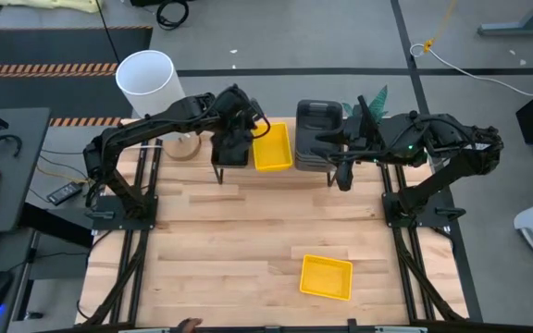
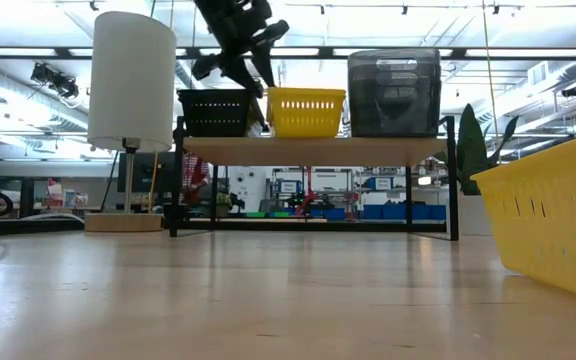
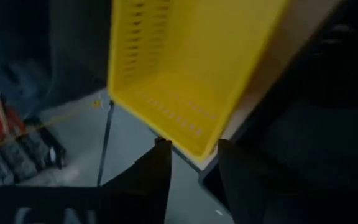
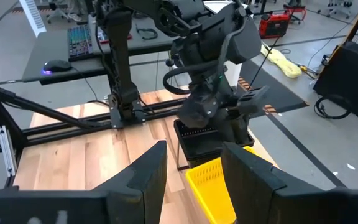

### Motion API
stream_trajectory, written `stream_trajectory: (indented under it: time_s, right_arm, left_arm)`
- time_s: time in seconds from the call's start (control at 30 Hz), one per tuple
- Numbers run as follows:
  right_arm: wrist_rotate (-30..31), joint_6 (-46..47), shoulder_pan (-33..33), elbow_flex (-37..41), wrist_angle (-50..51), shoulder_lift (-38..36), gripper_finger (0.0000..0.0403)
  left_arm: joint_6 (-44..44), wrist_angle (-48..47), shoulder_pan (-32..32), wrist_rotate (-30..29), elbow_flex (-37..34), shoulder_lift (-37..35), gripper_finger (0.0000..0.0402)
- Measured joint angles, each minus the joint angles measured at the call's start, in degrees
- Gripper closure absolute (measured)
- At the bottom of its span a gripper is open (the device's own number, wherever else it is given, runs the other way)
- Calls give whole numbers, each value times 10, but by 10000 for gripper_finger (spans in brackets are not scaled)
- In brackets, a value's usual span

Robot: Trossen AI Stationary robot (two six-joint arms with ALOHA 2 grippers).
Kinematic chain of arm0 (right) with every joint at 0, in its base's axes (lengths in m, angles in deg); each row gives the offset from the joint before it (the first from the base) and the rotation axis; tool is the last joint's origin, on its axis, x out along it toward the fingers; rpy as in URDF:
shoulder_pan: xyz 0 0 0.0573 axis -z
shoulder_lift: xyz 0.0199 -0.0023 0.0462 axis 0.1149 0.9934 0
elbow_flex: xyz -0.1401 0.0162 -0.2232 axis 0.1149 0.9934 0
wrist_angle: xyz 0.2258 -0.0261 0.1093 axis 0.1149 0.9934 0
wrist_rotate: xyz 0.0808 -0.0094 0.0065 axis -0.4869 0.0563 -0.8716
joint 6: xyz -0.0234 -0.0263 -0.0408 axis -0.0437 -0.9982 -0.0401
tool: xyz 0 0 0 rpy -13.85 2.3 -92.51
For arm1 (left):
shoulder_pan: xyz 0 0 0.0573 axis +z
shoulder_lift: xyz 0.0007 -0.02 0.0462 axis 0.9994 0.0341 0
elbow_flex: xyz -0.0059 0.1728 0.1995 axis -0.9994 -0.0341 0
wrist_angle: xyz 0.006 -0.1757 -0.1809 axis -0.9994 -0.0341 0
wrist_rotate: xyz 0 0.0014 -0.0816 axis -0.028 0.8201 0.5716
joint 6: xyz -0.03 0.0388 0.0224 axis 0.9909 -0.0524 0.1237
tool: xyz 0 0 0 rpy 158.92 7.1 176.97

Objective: Stack baskets on shelf by color
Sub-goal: Stack the left yellow basket on top of the yellow basket on the shelf

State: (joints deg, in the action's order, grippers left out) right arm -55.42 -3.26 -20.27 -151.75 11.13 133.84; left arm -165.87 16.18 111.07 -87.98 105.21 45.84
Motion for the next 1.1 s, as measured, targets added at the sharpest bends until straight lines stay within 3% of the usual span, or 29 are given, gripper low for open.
stream_trajectory:
  time_s: [0.13, 0.33, 0.5, 0.63, 0.7, 0.87, 0.9, 1.0, 1.1]
  right_arm:
    - [-2, -3, 0, 0, 4, 0, 245]
    - [-8, 1, 4, 0, 38, -3, 247]
    - [-13, -8, 11, 0, 48, -4, 249]
    - [-33, -18, 14, 0, 48, -4, 250]
    - [-43, -27, 14, 0, 46, -4, 250]
    - [-63, -51, 15, 0, 31, -4, 250]
    - [-69, -53, 14, 0, 30, -4, 250]
    - [-80, -57, 14, 0, 30, -4, 250]
    - [-89, -57, 14, 0, 30, -4, 250]
  left_arm:
    - [87, 37, 0, 2, 0, -2, 249]
    - [266, 105, -6, 83, 0, -28, 267]
    - [517, 126, -58, 151, 1, -41, 289]
    - [670, 119, -116, 157, 1, -32, 306]
    - [686, 111, -147, 130, 1, -21, 314]
    - [668, 110, -220, -82, 1, 19, 319]
    - [664, 109, -230, -100, 1, 26, 315]
    - [652, 98, -246, -72, 0, 41, 301]
    - [695, 81, -252, -68, 0, 55, 300]
